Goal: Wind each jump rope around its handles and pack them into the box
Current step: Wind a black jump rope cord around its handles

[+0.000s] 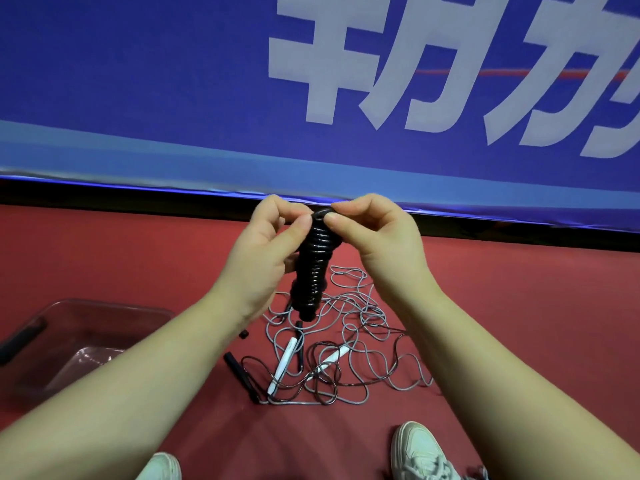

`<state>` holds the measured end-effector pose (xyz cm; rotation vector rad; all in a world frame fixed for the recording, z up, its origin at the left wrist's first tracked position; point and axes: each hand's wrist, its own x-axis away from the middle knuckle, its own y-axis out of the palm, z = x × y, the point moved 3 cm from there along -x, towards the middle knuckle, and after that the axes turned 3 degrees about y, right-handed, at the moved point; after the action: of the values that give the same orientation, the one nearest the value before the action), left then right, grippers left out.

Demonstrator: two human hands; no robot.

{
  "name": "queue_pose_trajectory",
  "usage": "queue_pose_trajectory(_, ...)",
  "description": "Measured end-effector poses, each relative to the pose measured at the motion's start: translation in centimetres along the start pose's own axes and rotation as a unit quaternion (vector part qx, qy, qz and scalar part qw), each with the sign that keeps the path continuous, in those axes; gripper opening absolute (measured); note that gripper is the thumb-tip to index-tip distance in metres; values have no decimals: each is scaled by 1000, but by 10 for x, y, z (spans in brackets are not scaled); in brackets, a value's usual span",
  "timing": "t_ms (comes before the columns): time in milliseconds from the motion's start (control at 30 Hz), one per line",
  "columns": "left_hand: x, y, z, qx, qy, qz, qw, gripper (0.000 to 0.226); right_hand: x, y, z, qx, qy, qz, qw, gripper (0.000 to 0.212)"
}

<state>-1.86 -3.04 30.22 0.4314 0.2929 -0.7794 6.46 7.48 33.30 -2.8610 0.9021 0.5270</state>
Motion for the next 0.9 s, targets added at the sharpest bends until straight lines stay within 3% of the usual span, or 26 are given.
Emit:
queue_pose_trajectory(267,-1,1,-1,73,-4,27,997,25,4,15,0,90,-37,-14,995,22)
queue_pose_trajectory(500,-1,-8,1,107,-14,-57,993,17,1,9,0,62,-62,1,996,29)
queue_pose_trajectory(567,-1,-11,1,83,-18,-40,996,11,2,10,2,60,-56,-1,997,30)
queue_pose_trajectory(667,-1,-10,3,67,-11,-24,997,21,3,12,0,62,-41,-22,997,29)
queue_pose_trajectory(900,-1,-4,2,105,-23,8,994,24,2,14,-1,81,-25,-49,995,26)
